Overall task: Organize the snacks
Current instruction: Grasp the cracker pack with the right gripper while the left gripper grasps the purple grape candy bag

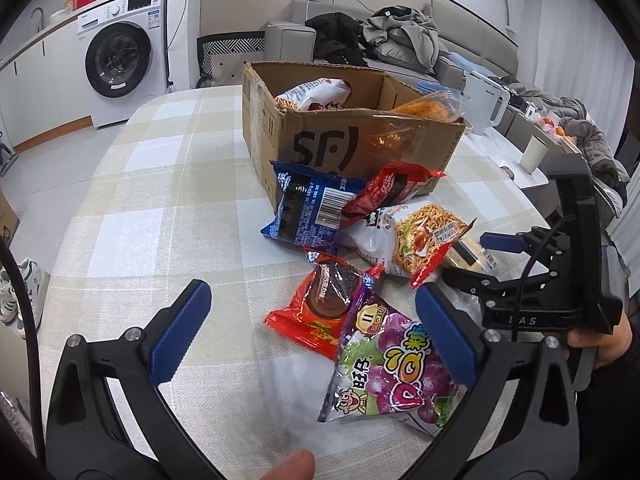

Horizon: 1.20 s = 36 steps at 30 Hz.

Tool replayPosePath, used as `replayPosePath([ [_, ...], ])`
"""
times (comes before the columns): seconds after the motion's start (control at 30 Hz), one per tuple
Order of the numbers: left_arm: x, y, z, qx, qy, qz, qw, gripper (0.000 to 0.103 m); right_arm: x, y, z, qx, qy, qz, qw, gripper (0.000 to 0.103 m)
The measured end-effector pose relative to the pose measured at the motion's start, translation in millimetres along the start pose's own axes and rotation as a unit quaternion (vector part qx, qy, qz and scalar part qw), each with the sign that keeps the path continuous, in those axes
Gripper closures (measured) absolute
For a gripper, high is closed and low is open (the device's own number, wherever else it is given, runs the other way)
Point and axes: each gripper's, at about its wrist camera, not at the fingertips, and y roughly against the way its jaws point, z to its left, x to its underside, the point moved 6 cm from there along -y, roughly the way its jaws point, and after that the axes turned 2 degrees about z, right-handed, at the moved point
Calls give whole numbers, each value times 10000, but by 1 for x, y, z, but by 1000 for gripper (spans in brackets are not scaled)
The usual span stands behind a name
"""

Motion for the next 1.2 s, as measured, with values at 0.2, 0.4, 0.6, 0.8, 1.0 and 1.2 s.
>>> replayPosePath([
  [0.2, 1, 0, -1, 4, -17, 14, 10000, 1, 1, 5, 10, -52, 121, -108, 9999, 44],
  [0.4, 5, -3, -7, 85, -146, 104, 9998, 1, -1, 19, 5, -187, 20, -213, 9996, 44],
  [0.6, 14, -3, -24, 228, -399, 210, 9987, 1, -4, 39, -8, -304, -171, -380, 9987, 44],
  [0.8, 33, -10, -36, 499, -501, 586, 9958, 3, -5, 54, -7, -302, -213, -502, 9981, 44],
  [1.0, 48, -20, -42, 596, -567, 987, 9917, 3, 0, 58, -6, -318, -192, -515, 9980, 44],
  [1.2, 61, -29, -49, 734, -675, 1237, 9873, 13, -2, 52, -10, -329, -180, -480, 9981, 44],
])
